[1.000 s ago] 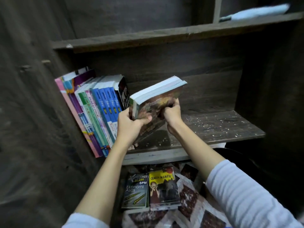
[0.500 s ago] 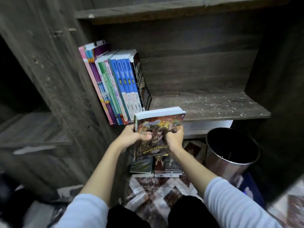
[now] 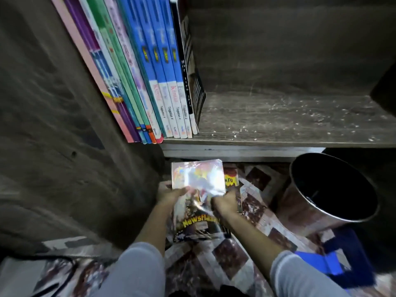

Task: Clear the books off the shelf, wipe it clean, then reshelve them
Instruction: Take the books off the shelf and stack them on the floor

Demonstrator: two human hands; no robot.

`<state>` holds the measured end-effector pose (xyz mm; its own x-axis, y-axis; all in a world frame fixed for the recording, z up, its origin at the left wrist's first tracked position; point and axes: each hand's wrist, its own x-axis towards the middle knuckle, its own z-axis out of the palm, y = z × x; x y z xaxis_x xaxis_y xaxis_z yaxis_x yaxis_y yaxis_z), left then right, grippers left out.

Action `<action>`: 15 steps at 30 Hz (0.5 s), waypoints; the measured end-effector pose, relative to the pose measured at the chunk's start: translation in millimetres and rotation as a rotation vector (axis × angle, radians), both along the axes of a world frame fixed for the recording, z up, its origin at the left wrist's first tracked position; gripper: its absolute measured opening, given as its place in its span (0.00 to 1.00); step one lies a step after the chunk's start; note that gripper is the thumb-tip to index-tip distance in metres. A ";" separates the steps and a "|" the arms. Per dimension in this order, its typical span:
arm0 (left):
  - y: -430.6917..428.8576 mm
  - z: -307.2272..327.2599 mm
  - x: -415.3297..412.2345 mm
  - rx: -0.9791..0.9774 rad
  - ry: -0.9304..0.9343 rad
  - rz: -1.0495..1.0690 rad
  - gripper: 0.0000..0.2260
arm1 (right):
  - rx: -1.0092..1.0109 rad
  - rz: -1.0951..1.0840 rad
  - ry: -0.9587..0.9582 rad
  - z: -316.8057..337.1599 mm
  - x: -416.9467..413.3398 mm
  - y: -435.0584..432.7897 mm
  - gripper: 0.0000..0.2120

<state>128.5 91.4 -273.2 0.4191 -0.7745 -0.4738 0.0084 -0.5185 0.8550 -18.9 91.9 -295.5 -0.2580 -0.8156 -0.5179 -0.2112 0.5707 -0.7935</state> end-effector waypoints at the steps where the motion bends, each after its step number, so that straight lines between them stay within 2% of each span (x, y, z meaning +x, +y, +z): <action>1: -6.1 -8.8 -1.2 -0.030 -0.023 0.075 0.14 | 0.010 -0.002 0.001 -2.6 3.5 -6.4 0.26; 4: -26.4 -34.0 -0.1 0.054 -0.057 0.234 0.20 | 0.061 0.040 -0.046 -21.4 18.5 -31.8 0.16; 8: -55.2 -64.3 18.1 0.149 -0.073 0.309 0.21 | 0.115 0.080 -0.105 -50.0 39.3 -59.1 0.08; 10: -68.7 -78.1 28.6 0.148 -0.120 0.275 0.21 | 0.141 0.055 -0.148 -59.1 48.8 -68.2 0.10; 13: -84.2 -95.4 42.4 0.159 -0.243 0.172 0.21 | 0.163 0.093 -0.184 -66.3 58.2 -74.6 0.18; 15: -94.0 -110.2 49.5 0.151 -0.297 0.110 0.20 | 0.174 0.094 -0.181 -72.4 61.8 -78.1 0.17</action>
<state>178.0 -2.7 -383.4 0.6330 -0.6476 -0.4241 -0.1663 -0.6488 0.7425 42.8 13.8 -367.9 -0.0760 -0.7259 -0.6835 -0.1330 0.6868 -0.7146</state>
